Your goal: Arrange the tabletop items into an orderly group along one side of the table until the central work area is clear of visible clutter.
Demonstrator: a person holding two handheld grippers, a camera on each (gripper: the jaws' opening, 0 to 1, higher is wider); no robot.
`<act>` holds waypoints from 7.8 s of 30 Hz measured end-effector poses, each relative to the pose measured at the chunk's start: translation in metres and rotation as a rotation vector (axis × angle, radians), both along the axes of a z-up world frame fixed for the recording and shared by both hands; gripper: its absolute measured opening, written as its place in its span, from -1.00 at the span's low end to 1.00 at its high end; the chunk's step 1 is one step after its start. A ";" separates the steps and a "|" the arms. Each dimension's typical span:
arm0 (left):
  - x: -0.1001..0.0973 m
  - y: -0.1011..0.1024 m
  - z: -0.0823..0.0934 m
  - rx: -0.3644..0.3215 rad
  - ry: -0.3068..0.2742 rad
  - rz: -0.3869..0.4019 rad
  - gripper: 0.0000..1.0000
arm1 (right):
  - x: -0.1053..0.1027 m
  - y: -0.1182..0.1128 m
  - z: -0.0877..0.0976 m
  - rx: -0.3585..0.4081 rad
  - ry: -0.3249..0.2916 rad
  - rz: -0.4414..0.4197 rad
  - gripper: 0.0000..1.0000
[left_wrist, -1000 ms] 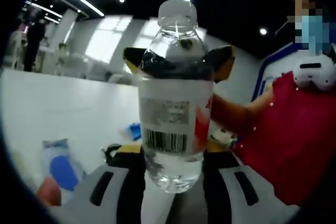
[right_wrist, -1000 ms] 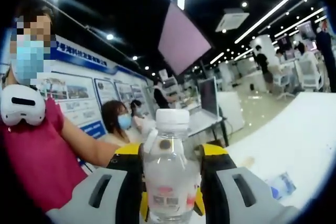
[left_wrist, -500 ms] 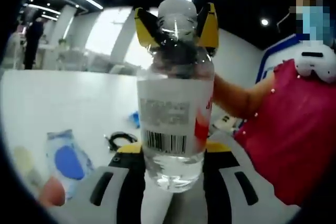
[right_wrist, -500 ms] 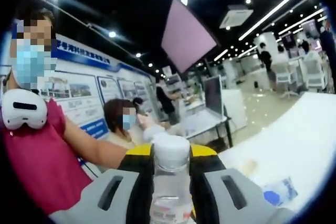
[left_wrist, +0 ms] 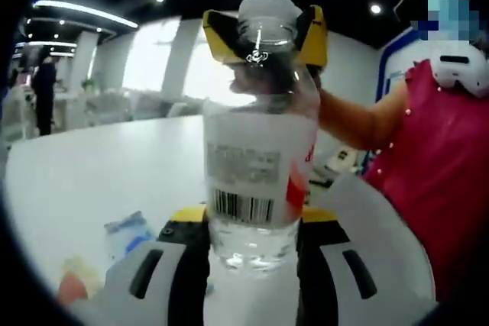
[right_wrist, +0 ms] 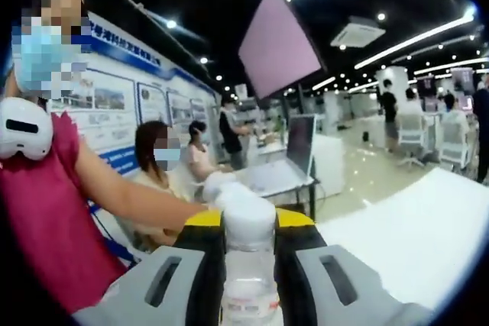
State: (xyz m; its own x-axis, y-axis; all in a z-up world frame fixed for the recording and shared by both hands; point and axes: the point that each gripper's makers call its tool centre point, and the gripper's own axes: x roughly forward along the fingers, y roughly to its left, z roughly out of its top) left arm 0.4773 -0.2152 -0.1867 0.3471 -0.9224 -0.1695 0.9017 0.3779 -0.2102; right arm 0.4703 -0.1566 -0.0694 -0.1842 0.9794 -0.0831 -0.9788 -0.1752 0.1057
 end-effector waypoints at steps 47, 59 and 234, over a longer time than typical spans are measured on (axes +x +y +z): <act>0.112 0.108 -0.060 0.138 0.068 0.240 -0.15 | 0.171 0.094 -0.152 -0.019 -0.120 -0.094 -0.59; 0.101 0.102 -0.060 0.131 0.074 0.236 -0.15 | 0.157 0.083 -0.169 -0.020 -0.113 -0.011 -0.58; 0.024 -0.084 -0.123 0.243 0.220 0.236 0.17 | 0.149 -0.266 -0.318 -0.740 0.005 -0.692 -0.42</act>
State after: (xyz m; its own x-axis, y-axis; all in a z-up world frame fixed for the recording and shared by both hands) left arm 0.5015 -0.2988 -0.3097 0.4758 -0.7458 -0.4663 0.7276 0.6316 -0.2677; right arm 0.6192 -0.4225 -0.3871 0.4021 0.5738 -0.7135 -0.8398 0.5416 -0.0377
